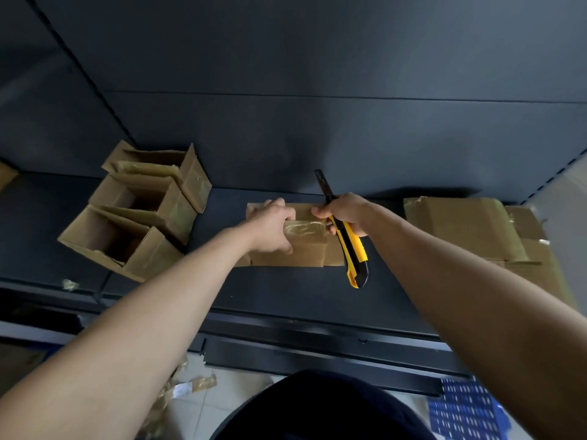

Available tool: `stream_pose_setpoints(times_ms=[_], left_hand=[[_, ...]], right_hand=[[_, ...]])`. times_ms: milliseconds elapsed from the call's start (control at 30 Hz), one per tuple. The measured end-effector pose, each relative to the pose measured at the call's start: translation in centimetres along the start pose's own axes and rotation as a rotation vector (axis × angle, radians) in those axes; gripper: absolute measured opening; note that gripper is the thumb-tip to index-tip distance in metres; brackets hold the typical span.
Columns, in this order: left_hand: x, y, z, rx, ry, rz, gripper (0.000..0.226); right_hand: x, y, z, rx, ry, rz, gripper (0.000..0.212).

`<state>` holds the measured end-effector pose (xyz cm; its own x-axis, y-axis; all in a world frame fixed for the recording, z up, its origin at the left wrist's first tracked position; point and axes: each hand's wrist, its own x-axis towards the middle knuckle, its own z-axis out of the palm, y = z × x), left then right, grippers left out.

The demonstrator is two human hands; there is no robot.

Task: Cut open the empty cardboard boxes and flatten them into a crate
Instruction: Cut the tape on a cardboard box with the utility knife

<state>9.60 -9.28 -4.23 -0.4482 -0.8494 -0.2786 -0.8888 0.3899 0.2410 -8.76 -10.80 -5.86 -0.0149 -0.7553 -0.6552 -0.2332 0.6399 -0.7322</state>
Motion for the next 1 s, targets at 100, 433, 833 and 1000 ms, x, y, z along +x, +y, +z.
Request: stream_pose_setpoints(times_ms=[100,433,833,1000], left_hand=[[0.7,1.8,-0.1,-0.107,-0.087,-0.066,0.044],[2.1,2.0,-1.2,-0.308,-0.12,-0.038,0.028],[1.5,-0.4,-2.2,-0.246,-0.174,0.053,0.022],[1.4,-0.6,-2.3,-0.242,-0.179,0.036,0.024]], right_hand=[[0.0,0.1,0.0,-0.051,-0.001,-0.021,0.051],[-1.7,1.6,-3.9,-0.338,-0.045,-0.036,0.058],[-2.6,0.1,-4.1,-0.715,-0.193,-0.212,0.05],[-3.0,-1.2,-4.0,-0.803,-0.226,-0.222,0.05]])
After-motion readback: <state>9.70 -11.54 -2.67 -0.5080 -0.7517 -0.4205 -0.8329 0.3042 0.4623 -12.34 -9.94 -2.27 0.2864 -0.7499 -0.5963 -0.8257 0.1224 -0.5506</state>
